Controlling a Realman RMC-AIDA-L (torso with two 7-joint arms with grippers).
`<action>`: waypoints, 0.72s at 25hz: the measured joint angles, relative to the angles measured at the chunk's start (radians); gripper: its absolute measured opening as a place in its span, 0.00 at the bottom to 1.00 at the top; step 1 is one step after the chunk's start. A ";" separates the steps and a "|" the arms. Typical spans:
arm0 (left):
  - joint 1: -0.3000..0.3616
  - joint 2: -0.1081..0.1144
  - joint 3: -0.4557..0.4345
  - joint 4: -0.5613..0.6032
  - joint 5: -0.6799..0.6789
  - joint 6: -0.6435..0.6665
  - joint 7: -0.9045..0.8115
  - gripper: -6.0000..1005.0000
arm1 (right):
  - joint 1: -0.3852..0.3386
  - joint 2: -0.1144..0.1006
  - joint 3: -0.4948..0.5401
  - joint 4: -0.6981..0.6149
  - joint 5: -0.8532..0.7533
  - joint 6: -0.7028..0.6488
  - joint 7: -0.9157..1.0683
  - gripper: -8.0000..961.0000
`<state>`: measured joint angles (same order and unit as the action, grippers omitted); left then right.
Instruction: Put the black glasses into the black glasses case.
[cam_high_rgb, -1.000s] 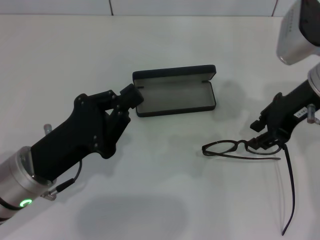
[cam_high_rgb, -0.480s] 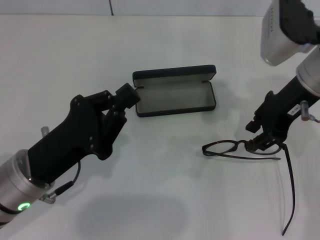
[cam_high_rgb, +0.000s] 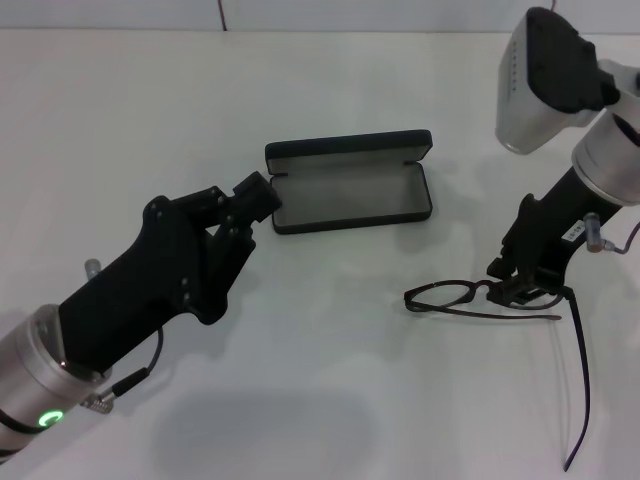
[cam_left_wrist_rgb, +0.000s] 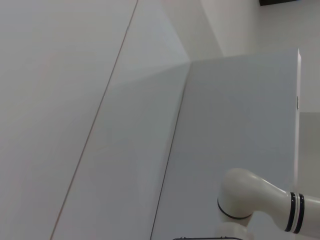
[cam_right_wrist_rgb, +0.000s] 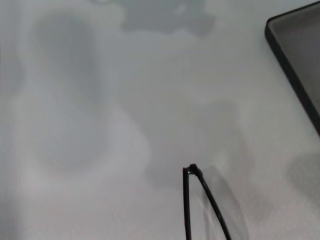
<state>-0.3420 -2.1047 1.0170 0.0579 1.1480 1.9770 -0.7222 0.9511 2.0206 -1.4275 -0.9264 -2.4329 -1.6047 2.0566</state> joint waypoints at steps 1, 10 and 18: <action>0.000 0.000 0.000 -0.002 0.001 0.000 0.003 0.05 | 0.003 0.000 -0.004 0.008 0.000 0.004 -0.002 0.34; 0.000 0.000 0.003 -0.020 0.013 -0.001 0.021 0.05 | 0.012 0.003 -0.018 0.021 0.009 0.030 -0.018 0.25; 0.000 0.000 0.003 -0.024 0.013 -0.001 0.030 0.05 | 0.025 0.005 -0.042 0.036 0.014 0.037 -0.027 0.16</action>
<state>-0.3419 -2.1045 1.0201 0.0337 1.1613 1.9755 -0.6917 0.9759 2.0258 -1.4698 -0.8902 -2.4192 -1.5676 2.0293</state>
